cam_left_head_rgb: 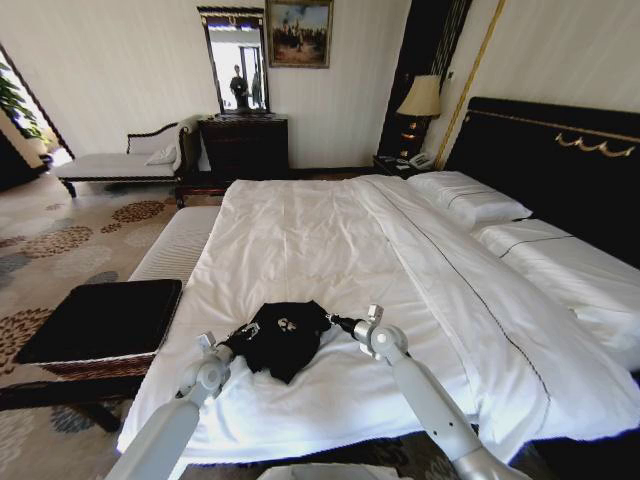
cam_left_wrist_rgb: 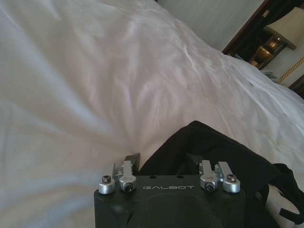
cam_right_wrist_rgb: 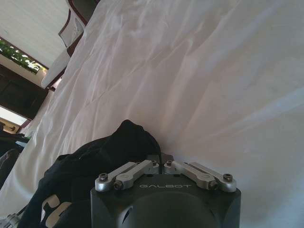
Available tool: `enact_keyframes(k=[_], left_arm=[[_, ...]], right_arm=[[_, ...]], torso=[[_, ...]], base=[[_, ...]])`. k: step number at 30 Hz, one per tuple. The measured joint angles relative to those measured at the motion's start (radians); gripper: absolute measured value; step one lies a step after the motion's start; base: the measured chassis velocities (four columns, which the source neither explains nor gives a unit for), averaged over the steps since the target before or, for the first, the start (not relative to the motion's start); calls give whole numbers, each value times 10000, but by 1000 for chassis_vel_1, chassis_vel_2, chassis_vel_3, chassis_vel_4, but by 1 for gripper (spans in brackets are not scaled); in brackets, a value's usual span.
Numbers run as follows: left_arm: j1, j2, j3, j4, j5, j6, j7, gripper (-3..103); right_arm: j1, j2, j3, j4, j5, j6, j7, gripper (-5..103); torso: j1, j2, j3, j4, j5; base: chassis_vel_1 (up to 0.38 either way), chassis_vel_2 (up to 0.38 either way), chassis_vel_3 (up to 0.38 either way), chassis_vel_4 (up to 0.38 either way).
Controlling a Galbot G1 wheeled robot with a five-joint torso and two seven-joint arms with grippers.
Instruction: Fold the clothes on the bed and place them into the basket.
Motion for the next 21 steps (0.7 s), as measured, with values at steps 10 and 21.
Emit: enact_keyframes(k=[10,21], left_arm=[[-75,-34,174,30,-28,-58,4,23],[-117,29,163,-39,-98,-58,-45,0]], right_arm=[[-7,66,29,-13,-2,18,20,1],[-102,16,62,116,67,26,124,1]], torso=[[0,0,0,0,0],[0,1,0,0,1]], base=[[0,0,0,0],[0,0,0,0]])
